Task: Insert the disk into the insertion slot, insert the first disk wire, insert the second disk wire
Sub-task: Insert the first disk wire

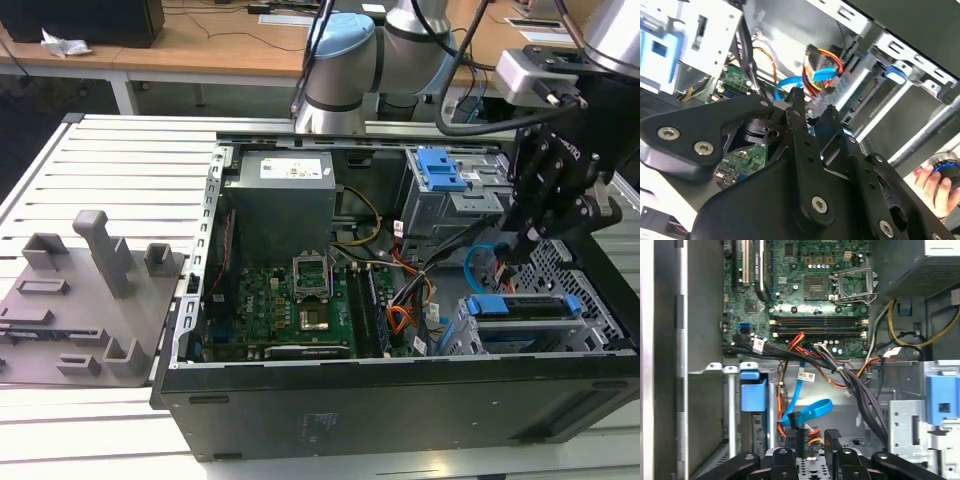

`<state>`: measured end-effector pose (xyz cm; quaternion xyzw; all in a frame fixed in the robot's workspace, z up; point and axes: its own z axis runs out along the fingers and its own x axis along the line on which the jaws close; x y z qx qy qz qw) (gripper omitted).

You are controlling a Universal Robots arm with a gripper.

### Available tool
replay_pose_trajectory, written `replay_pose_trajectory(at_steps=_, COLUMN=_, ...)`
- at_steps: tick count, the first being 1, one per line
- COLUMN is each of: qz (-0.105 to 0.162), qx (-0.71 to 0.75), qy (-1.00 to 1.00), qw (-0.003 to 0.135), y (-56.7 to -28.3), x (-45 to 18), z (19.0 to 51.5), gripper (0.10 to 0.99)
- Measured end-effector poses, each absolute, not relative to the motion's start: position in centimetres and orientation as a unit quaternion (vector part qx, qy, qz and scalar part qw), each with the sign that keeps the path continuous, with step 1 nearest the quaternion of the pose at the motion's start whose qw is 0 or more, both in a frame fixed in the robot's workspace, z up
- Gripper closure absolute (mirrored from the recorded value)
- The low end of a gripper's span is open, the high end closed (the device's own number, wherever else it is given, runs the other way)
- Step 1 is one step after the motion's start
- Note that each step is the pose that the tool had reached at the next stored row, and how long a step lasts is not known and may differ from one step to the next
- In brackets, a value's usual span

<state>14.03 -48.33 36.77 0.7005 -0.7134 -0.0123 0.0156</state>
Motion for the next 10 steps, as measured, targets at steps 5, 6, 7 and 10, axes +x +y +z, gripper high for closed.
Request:
replay_pose_trajectory(at_steps=5, qz=-0.012, qx=0.701, qy=-0.713, qw=0.016, y=-48.0, x=14.1, z=36.31, gripper=0.725)
replay_pose_trajectory(at_steps=6, qz=-0.011, qx=0.7, qy=-0.713, qw=0.017, y=-48.01, x=14.17, z=36.22, gripper=0.725)
replay_pose_trajectory(at_steps=7, qz=-0.01, qx=0.7, qy=-0.713, qw=0.018, y=-48.0, x=14.25, z=36.18, gripper=0.725)
replay_pose_trajectory(at_steps=10, qz=-0.002, qx=0.7, qy=-0.714, qw=0.025, y=-48.01, x=14.43, z=36.09, gripper=0.725)
